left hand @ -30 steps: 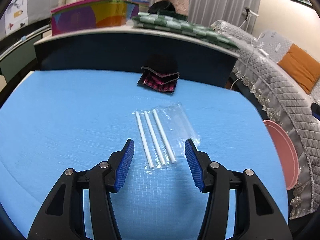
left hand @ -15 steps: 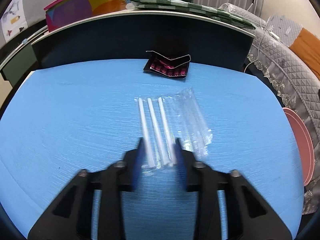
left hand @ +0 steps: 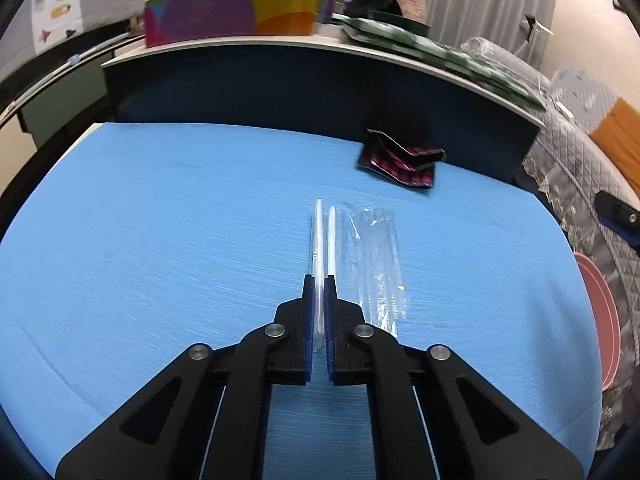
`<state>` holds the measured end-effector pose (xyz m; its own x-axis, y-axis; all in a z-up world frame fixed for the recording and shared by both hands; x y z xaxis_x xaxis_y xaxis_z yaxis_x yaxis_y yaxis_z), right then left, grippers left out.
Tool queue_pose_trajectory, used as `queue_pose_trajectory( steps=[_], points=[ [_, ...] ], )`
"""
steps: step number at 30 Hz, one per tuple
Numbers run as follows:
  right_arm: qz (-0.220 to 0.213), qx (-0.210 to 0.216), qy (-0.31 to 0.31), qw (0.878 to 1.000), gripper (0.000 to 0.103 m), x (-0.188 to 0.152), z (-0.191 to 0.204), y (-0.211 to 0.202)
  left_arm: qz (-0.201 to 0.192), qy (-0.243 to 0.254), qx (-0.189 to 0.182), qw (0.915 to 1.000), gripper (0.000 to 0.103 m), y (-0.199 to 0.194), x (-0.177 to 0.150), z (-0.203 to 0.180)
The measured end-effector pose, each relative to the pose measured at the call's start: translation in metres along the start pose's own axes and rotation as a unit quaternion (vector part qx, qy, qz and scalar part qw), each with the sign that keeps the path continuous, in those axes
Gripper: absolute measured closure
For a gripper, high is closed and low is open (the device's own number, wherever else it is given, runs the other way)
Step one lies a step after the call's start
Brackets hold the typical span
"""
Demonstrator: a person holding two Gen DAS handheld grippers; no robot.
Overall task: Collect trash
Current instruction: 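Grasp the clear straw pack with the left tool while the right tool grasps the pink wrapper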
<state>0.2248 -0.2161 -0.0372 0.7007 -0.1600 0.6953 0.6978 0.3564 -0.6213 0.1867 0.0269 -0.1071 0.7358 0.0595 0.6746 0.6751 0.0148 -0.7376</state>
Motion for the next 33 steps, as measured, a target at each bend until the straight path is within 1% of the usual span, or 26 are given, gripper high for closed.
queue_pose_trajectory(
  steps=[4, 7, 9, 17, 22, 24, 26, 31, 33],
  points=[
    [0.011, 0.018, -0.017, 1.000, 0.068, -0.003, 0.029, 0.024, -0.008, -0.016, 0.003, 0.9998, 0.098, -0.004, 0.003, 0.013],
    [0.021, 0.026, -0.015, 0.999, 0.069, -0.002, 0.043, 0.048, -0.008, -0.018, 0.004, 0.9998, 0.098, -0.001, 0.004, 0.018],
    [0.028, 0.029, -0.006, 0.999, 0.071, -0.001, 0.046, 0.063, -0.005, -0.020, 0.004, 0.9998, 0.098, 0.003, 0.004, 0.021],
    [0.055, 0.046, 0.039, 0.997, 0.069, 0.013, 0.060, 0.120, 0.001, -0.033, -0.002, 0.9995, 0.099, 0.008, 0.006, 0.033],
    [0.073, 0.035, 0.046, 0.996, 0.069, 0.014, 0.063, 0.142, 0.005, -0.032, -0.003, 0.9995, 0.099, 0.012, 0.005, 0.035],
    [0.076, 0.032, 0.047, 0.995, 0.073, 0.014, 0.063, 0.146, 0.005, -0.029, -0.002, 0.9996, 0.099, 0.012, 0.005, 0.034],
    [0.082, 0.034, 0.047, 0.995, 0.084, 0.011, 0.065, 0.149, 0.005, -0.029, -0.002, 0.9996, 0.099, 0.011, 0.005, 0.034],
    [0.075, 0.038, 0.054, 0.995, 0.095, 0.012, 0.060, 0.140, 0.005, -0.027, -0.003, 0.9996, 0.099, 0.009, 0.006, 0.032],
    [0.069, 0.039, 0.051, 0.996, 0.096, 0.013, 0.059, 0.131, 0.003, -0.025, -0.005, 0.9997, 0.099, 0.007, 0.006, 0.029]
  ],
)
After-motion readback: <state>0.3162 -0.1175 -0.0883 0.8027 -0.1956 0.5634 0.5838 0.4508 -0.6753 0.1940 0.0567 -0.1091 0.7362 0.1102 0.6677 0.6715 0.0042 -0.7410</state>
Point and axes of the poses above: each gripper's, at about its wrist camera, not at the fingertips, and y roughly the way its jaws point, z to its left, x to its top, the point moved 4 cm from there along y, roughly the way its jaws point, and after that the axes turned 8 degrees about y, right-handed, at the moved point
